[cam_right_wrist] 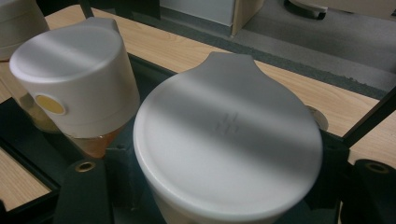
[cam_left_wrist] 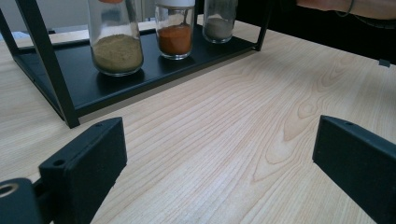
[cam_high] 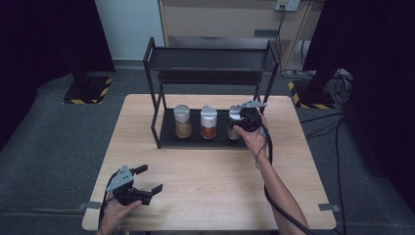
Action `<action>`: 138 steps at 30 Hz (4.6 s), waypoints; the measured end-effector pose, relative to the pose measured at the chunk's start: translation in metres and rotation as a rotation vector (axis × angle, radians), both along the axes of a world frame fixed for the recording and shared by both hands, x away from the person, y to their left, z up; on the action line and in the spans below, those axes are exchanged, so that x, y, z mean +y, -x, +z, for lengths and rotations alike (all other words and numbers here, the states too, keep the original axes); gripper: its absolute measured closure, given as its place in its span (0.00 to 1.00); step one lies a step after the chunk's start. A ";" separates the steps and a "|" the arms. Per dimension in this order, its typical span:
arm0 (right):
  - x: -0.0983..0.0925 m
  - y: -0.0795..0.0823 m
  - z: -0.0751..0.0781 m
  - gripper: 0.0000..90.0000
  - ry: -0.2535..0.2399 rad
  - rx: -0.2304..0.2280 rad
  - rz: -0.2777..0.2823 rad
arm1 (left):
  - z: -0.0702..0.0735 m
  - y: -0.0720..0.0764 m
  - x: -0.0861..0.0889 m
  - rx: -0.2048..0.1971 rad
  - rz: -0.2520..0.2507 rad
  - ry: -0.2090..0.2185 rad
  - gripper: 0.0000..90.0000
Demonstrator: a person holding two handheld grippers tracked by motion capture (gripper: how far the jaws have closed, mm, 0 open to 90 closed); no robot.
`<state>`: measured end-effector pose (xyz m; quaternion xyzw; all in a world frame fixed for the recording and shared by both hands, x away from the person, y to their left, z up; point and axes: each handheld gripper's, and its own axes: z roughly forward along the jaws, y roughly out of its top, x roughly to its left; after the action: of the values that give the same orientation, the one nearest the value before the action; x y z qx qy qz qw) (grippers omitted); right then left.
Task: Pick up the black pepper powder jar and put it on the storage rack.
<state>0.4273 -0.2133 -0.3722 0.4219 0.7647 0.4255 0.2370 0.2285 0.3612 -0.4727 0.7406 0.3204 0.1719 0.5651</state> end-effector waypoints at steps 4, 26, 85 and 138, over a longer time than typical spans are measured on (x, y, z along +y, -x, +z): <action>-0.001 -0.002 -0.003 0.35 -0.004 0.005 -0.005 | 0.000 0.000 0.000 0.000 0.001 0.000 0.02; -0.002 -0.003 -0.013 0.35 -0.018 0.005 -0.008 | 0.000 0.000 0.000 0.001 -0.004 -0.002 0.02; -0.038 0.076 0.042 0.08 -0.098 -0.189 0.221 | 0.001 0.000 -0.001 0.005 -0.005 -0.007 0.02; -0.134 0.225 0.013 0.07 -0.152 -0.215 0.203 | 0.004 0.004 -0.004 -0.010 -0.014 -0.029 0.02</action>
<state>0.2018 -0.3468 -0.3595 0.3113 0.7392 0.5467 0.2404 0.2246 0.3577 -0.4684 0.7500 0.3099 0.1765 0.5571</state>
